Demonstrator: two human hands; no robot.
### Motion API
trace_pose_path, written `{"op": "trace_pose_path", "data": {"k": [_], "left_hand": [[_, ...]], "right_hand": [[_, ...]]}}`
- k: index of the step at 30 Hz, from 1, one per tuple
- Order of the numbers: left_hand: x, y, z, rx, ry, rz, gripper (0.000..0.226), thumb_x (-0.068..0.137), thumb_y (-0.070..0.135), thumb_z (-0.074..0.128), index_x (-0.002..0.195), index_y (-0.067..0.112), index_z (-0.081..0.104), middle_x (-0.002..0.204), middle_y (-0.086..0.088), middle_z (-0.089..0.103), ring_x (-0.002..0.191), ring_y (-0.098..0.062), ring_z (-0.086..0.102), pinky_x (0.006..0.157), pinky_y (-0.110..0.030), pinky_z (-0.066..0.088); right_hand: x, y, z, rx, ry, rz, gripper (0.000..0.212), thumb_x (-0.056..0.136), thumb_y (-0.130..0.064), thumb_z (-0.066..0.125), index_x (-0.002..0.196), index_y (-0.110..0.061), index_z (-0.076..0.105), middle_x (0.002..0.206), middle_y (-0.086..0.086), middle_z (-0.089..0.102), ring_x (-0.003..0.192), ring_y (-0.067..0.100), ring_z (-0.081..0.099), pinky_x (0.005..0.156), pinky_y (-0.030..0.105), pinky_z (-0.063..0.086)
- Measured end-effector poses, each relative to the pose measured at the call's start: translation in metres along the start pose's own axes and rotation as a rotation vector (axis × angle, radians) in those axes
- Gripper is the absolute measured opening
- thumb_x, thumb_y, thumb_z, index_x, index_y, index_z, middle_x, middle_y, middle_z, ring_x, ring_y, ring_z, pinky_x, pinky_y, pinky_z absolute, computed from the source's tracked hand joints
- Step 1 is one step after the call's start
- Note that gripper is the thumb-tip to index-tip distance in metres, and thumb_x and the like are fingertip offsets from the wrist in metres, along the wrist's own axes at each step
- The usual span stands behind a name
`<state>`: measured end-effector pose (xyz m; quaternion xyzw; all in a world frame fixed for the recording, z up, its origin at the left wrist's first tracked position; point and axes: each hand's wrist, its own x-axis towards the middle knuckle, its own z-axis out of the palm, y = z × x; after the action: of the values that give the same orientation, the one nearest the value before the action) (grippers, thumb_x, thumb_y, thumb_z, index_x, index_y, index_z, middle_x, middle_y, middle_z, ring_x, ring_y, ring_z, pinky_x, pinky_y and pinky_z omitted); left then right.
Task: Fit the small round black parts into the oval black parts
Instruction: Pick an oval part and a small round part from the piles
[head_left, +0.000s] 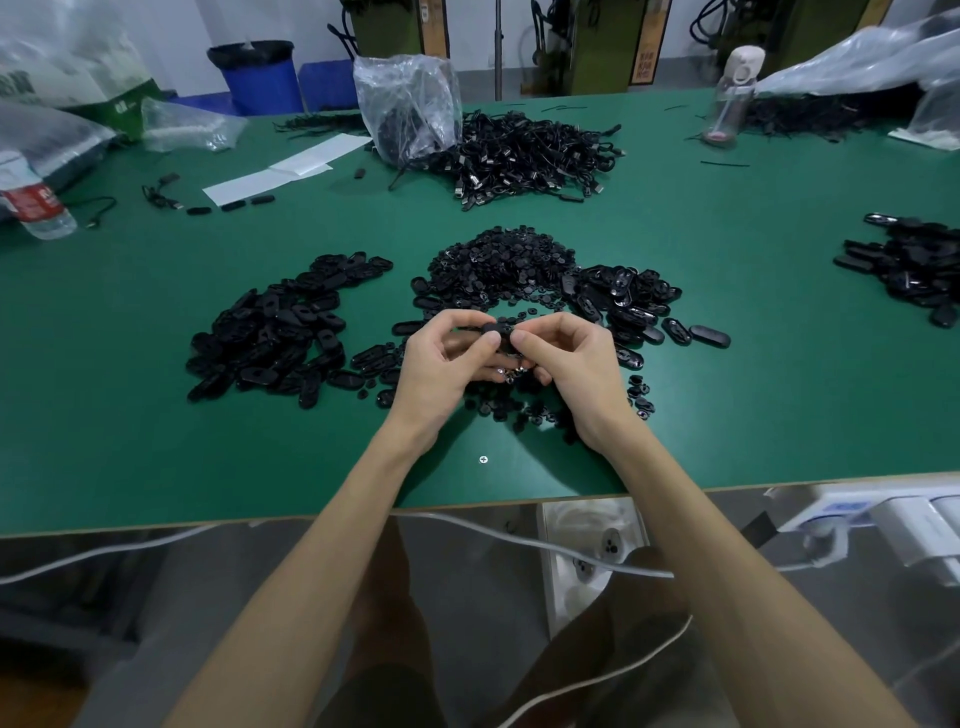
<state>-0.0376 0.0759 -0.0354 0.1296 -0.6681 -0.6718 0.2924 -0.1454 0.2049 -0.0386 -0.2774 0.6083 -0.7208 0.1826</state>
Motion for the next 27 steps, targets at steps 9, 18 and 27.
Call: {"op": "trace_pose_path", "data": {"k": [9,18,27], "left_hand": [[-0.0008,-0.0004,-0.0026,-0.124,0.054,-0.070,0.018,0.095,-0.002,0.071,0.110,-0.007,0.062,0.106,-0.022,0.075,0.100,-0.036,0.077,0.090,-0.035,0.062],[0.0006,0.0019,-0.0069,-0.131,-0.031,-0.116,0.023,0.089,0.012,0.079,0.106,-0.001,0.070,0.105,-0.021,0.077,0.097,-0.033,0.076,0.088,-0.036,0.062],[0.0018,0.0010,-0.0080,-0.126,-0.026,-0.096,0.029,0.086,0.018,0.080,0.106,0.001,0.071,0.106,-0.024,0.075,0.095,-0.031,0.075,0.088,-0.036,0.060]], "right_hand": [[0.0006,0.0026,-0.0010,-0.031,0.000,-0.021,0.002,0.090,-0.015,0.079,0.089,-0.015,0.078,0.065,-0.005,0.065,0.055,0.008,0.050,0.053,0.019,0.043],[0.0021,0.0046,-0.0004,-0.074,0.000,-0.023,0.004,0.089,-0.017,0.080,0.091,-0.015,0.077,0.075,-0.004,0.073,0.062,0.004,0.056,0.056,0.017,0.047],[0.0017,0.0042,0.0009,-0.108,0.009,-0.021,0.007,0.090,-0.016,0.080,0.092,-0.011,0.076,0.074,-0.005,0.073,0.061,0.002,0.057,0.054,0.018,0.046]]}}
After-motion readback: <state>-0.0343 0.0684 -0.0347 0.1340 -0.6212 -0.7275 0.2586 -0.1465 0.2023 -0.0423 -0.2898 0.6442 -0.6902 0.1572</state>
